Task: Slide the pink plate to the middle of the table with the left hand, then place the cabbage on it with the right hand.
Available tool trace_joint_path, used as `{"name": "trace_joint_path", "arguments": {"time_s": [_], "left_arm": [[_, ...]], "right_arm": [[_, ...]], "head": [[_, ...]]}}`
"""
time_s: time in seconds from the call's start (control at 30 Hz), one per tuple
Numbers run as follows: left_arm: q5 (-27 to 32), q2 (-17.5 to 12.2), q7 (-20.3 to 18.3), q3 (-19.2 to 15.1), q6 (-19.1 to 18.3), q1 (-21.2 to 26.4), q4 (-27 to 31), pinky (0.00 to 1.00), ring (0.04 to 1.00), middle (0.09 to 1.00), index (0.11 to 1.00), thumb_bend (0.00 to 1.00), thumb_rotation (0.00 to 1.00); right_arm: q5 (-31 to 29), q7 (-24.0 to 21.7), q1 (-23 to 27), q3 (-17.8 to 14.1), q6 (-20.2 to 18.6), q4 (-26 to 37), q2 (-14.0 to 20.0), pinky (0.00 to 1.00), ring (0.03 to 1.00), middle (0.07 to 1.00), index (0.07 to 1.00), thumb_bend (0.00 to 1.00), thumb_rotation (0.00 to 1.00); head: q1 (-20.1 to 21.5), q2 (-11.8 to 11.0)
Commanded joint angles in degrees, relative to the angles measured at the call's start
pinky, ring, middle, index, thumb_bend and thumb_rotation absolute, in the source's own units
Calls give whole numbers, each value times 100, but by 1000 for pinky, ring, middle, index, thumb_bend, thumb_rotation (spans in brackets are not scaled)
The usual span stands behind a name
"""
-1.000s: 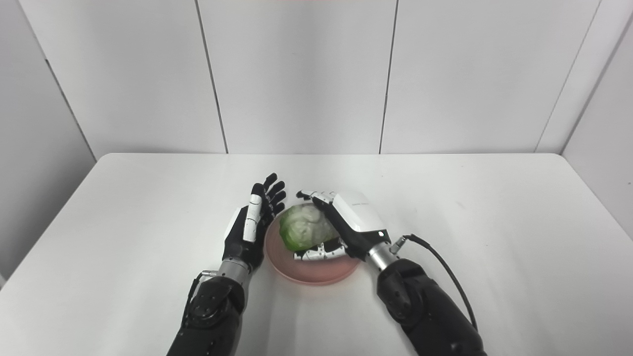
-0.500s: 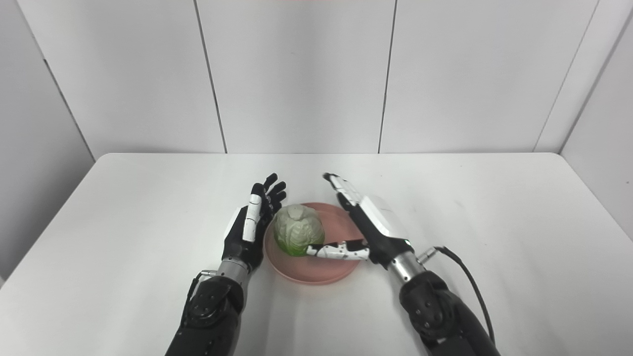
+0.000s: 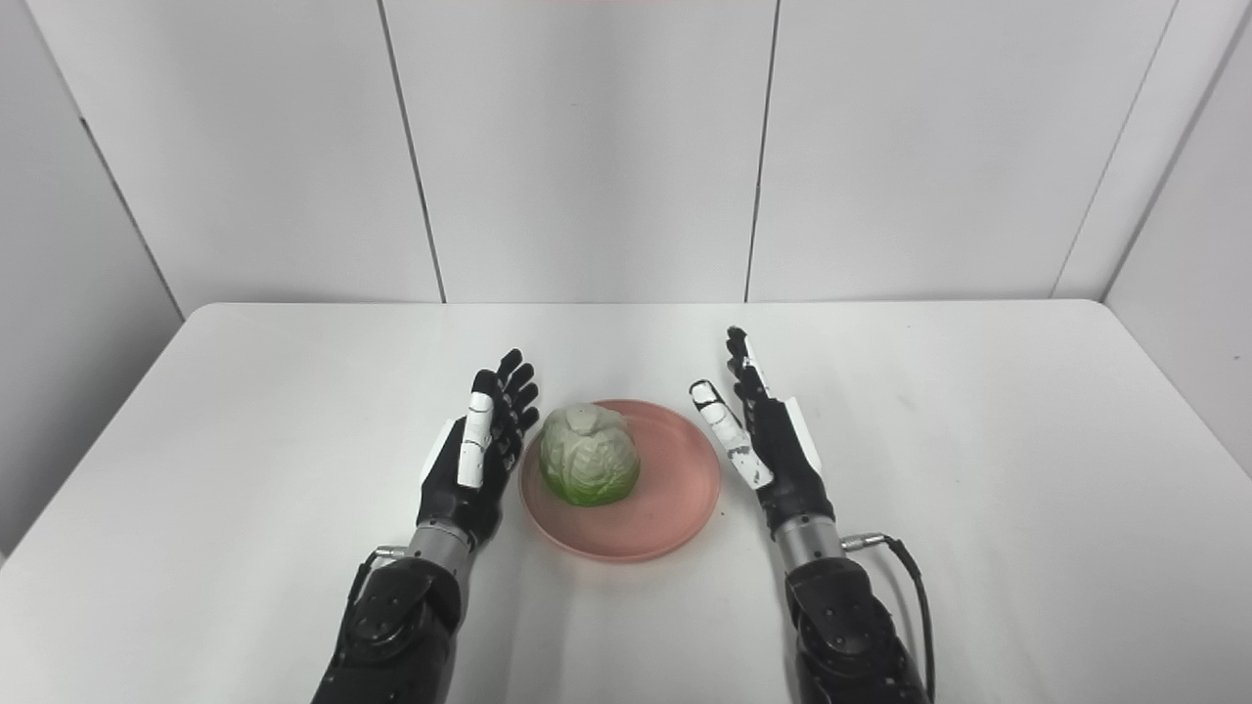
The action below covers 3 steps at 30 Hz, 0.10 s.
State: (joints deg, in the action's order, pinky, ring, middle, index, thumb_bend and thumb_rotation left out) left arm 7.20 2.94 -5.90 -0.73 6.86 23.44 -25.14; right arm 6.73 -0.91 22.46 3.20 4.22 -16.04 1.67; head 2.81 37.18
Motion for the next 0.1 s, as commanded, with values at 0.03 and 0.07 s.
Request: {"name": "trace_joint_path", "arguments": {"time_s": [0.03,0.07], "left_arm": [[-117,-11,68,41,33,16,71,1000,1000,1000,1000,820,1000],[-135,-7,86,46,19,18,68,1000,1000,1000,1000,825,1000]], "right_arm": [[39,39,77,24,-234,341,-54,1000,1000,1000,1000,699,943],[47,36,68,32,-288,375,-62,1000,1000,1000,1000,701,946]], "head": [[-16,0],[-17,-2]]}}
